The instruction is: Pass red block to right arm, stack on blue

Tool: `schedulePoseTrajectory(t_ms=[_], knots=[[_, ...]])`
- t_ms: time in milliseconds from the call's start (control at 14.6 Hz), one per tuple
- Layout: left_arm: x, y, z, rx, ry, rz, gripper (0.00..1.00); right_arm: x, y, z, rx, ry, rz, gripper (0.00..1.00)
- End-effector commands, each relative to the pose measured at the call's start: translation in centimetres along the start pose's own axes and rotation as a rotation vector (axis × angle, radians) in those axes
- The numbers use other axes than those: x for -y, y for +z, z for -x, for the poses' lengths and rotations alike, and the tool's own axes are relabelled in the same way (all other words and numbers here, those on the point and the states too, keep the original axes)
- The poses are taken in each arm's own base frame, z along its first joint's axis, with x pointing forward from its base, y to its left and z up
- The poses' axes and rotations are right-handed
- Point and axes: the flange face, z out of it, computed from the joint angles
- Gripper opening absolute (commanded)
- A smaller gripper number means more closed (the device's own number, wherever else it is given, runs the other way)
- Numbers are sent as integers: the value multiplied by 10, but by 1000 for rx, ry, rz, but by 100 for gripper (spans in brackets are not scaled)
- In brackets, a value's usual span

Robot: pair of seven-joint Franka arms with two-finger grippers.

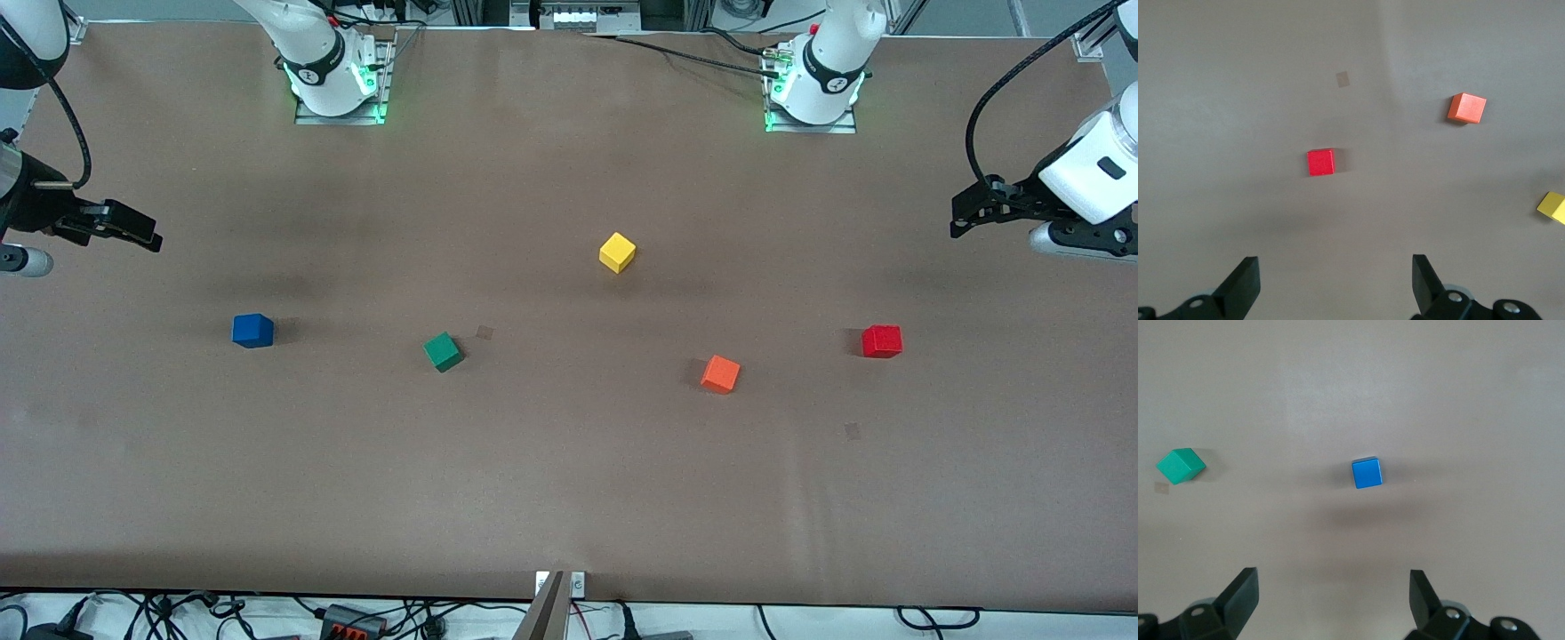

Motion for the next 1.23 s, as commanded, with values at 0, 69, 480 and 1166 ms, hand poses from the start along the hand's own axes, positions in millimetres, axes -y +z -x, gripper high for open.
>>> schedulePoseTrajectory(t_ms=[0, 69, 480, 1166], knots=[[1, -9, 6, 8, 22, 5, 100, 0, -3, 7, 2, -13, 8, 100], [1, -11, 7, 5, 22, 5, 100, 0, -3, 7, 4, -13, 8, 100], [-1, -16, 6, 4, 23, 4, 100, 0, -3, 7, 4, -14, 7, 100], [0, -16, 6, 4, 23, 4, 100, 0, -1, 6, 4, -17, 7, 100]])
